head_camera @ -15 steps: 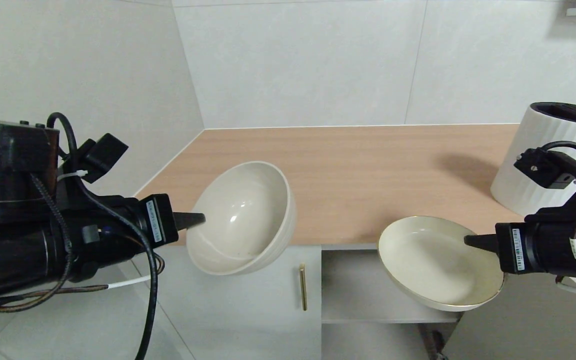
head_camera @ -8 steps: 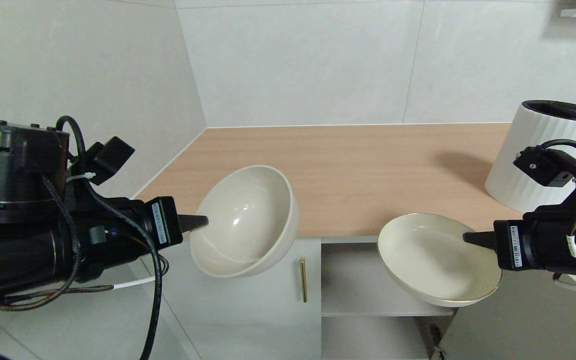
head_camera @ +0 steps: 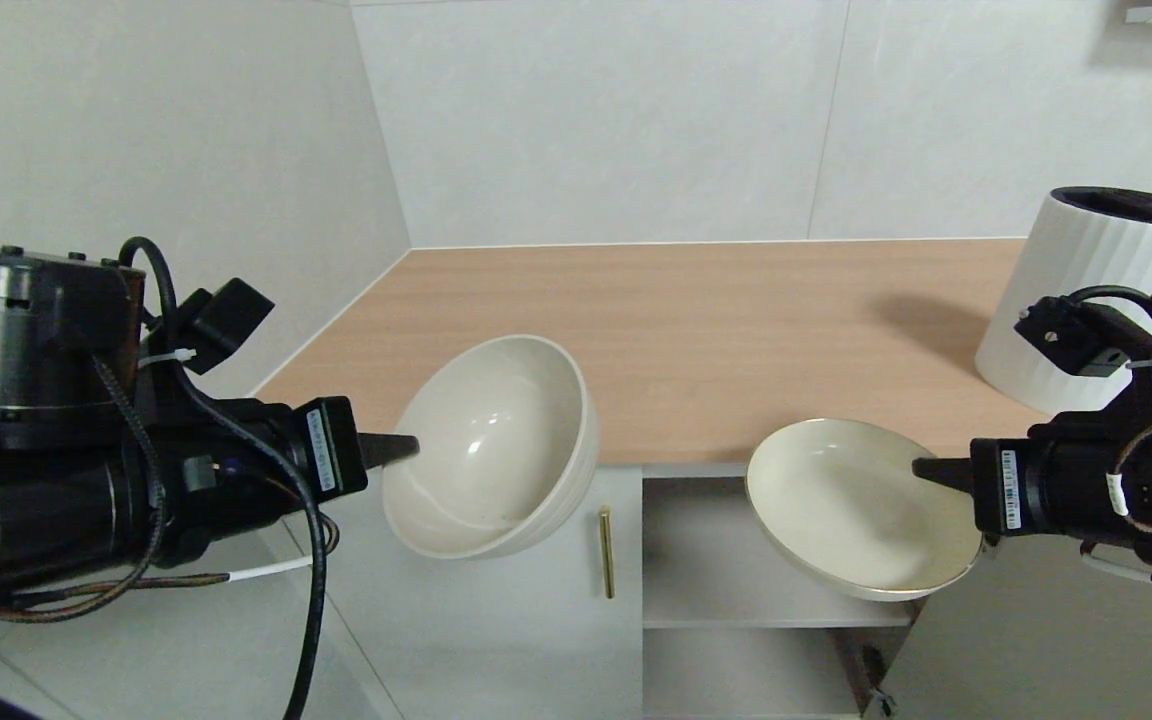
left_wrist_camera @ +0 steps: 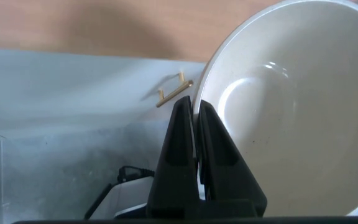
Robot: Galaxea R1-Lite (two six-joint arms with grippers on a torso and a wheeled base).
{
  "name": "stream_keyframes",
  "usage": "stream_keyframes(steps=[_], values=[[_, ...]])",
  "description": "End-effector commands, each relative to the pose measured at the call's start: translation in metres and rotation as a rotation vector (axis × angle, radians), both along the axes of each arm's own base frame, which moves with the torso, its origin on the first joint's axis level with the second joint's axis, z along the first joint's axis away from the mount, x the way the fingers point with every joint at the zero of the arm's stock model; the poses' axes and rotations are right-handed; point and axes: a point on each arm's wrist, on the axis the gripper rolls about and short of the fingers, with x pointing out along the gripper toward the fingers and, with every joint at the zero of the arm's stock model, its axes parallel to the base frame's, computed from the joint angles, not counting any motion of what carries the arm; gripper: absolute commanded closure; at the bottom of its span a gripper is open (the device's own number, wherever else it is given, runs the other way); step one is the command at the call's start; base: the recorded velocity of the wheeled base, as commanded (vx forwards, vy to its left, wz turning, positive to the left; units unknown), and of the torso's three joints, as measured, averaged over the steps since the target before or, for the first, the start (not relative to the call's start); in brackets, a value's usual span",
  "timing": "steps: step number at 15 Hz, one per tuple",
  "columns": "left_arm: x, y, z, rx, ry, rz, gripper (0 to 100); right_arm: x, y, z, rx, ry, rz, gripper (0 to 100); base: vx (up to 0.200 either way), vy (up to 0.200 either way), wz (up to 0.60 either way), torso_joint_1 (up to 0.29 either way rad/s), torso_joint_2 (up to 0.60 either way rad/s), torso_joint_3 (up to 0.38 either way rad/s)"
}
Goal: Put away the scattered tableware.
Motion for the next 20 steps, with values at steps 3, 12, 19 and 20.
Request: stream_keyframes(steps=[3, 12, 19, 20], values=[[0.0, 0.0, -0.0003, 0.0, 0.001, 0.0, 100, 0.0007, 0.0005, -0.0029, -0.006, 0.01, 0.0, 100, 0.0, 0.0, 0.0, -0.162, 0.43, 0.263], [0.0016, -0.0007, -0.002, 0.002, 0.008, -0.002, 100, 0.0009, 0.0006, -0.004, -0.006, 0.013, 0.001, 100, 0.0, 0.0, 0.0, -0.157, 0.46, 0.302], [0.0012, -0.0009, -0.0029, 0.005, 0.011, -0.004, 100, 0.0018, 0.0011, -0.0054, -0.007, 0.016, 0.003, 100, 0.0, 0.0, 0.0, -0.047, 0.21, 0.162], [0.0012, -0.0009, -0.0029, 0.004, 0.011, -0.003, 100, 0.0042, 0.0024, -0.0077, -0.013, 0.025, 0.001, 100, 0.0, 0.0, 0.0, 0.0, 0.0, 0.0]])
